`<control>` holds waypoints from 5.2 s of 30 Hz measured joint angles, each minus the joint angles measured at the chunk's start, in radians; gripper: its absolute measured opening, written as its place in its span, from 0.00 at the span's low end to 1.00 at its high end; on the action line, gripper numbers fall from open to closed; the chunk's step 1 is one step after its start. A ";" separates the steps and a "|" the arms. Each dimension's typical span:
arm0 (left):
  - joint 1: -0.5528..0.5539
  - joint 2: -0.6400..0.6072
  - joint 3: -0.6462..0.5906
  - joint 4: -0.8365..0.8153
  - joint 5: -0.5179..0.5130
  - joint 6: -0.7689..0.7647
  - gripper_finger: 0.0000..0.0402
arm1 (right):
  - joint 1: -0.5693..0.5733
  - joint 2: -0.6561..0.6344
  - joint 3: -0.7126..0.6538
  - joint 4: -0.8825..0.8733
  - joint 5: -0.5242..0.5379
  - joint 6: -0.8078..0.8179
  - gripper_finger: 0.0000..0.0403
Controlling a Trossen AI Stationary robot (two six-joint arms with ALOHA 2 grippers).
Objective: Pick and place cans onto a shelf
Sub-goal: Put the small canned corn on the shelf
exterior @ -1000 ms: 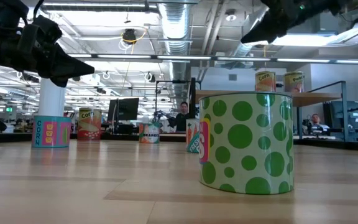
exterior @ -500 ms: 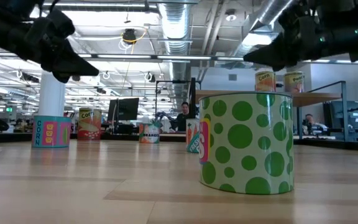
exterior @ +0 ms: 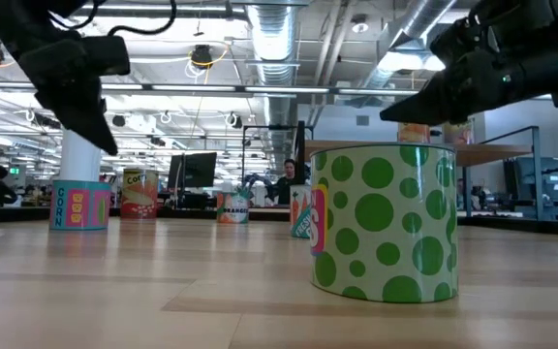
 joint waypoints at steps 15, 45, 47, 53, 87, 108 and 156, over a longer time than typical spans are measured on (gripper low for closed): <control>-0.087 0.272 0.026 -0.086 -0.045 -0.185 0.24 | 0.000 0.000 0.000 -0.005 0.000 -0.015 0.03; -0.126 0.946 0.631 0.466 0.154 0.302 0.00 | 0.003 -0.002 0.001 0.001 0.003 0.009 0.02; -0.129 0.996 0.670 0.464 0.162 0.302 0.00 | 0.003 -0.002 0.001 0.000 0.003 0.009 0.02; -0.131 1.078 0.736 0.469 0.132 0.303 0.00 | 0.005 -0.002 0.001 -0.002 0.003 0.009 0.02; -0.190 0.786 0.427 0.866 0.064 0.329 0.02 | 0.022 0.012 0.004 -0.011 0.030 0.000 0.02; 0.024 0.460 -0.272 1.642 0.093 0.429 0.01 | 0.157 0.305 0.403 -0.311 0.051 0.030 0.05; 0.250 0.456 -0.322 1.667 0.184 0.541 0.01 | 0.366 0.557 0.750 -0.832 0.025 0.174 0.35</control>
